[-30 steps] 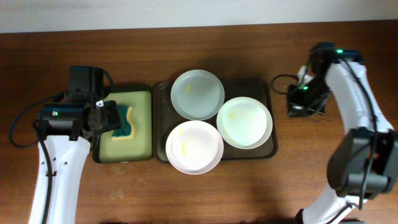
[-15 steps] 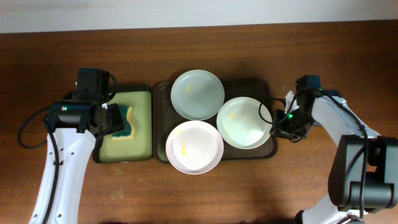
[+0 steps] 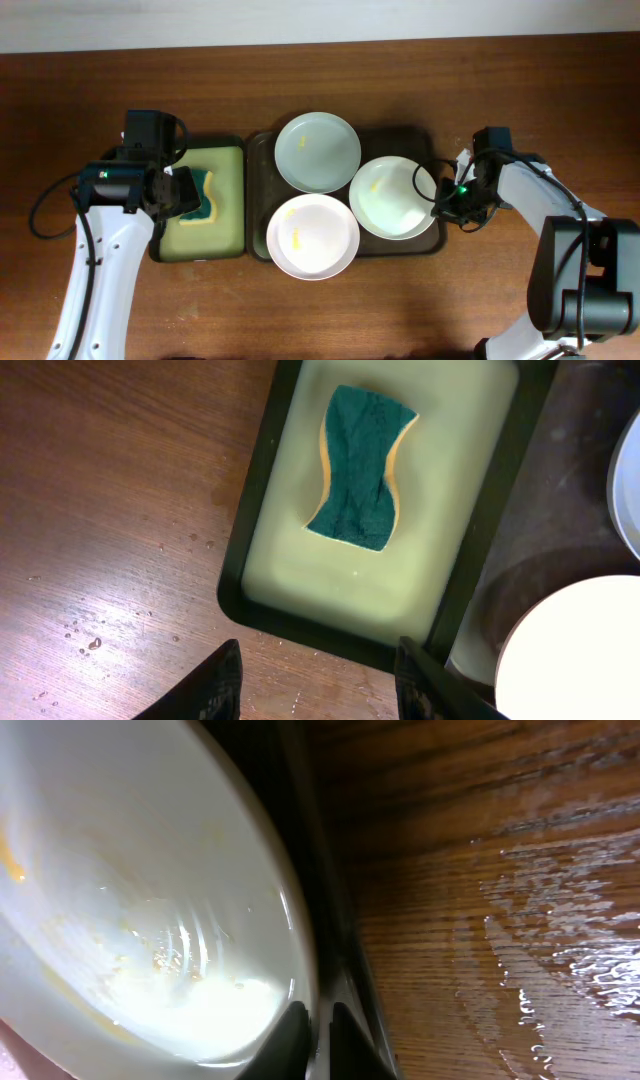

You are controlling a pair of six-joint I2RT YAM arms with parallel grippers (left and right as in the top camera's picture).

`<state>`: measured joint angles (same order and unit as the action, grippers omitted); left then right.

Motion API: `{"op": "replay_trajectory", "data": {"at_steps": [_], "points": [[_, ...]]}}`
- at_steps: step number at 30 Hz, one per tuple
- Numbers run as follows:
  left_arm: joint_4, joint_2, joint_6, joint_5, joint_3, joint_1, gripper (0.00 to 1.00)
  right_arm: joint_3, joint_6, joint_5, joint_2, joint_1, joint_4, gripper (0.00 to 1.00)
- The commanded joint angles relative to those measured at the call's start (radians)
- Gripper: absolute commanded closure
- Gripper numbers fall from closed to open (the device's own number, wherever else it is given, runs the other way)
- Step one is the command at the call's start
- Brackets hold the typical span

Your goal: Clean dirty plates on tray and stack at the side

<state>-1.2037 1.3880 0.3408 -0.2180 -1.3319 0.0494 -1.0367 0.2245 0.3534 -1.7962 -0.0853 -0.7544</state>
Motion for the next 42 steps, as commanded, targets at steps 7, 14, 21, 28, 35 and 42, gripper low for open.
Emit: {"op": "replay_trajectory", "data": {"at_steps": [7,14,21,28,35,42], "points": [[0.089,0.007,0.027,-0.007,0.064,0.000,0.33,0.006,0.002,-0.010,0.008,0.001,0.036,0.96],[0.307,0.236,-0.114,0.213,0.147,-0.056,0.23,0.006,0.002,-0.035,0.008,0.001,0.045,0.96],[0.401,0.354,-0.260,0.369,0.149,-0.209,0.30,0.006,0.002,-0.035,0.008,0.001,0.044,0.96],[0.451,0.451,-0.267,0.372,0.156,-0.193,0.37,0.006,0.002,-0.031,0.008,0.001,0.044,0.96],[0.468,0.478,-0.267,0.383,0.156,-0.193,0.59,0.006,0.002,-0.031,0.008,0.001,0.044,0.96],[0.506,0.478,-0.267,0.383,0.194,-0.193,0.56,0.006,0.002,-0.031,0.008,0.001,0.044,0.96]]}}
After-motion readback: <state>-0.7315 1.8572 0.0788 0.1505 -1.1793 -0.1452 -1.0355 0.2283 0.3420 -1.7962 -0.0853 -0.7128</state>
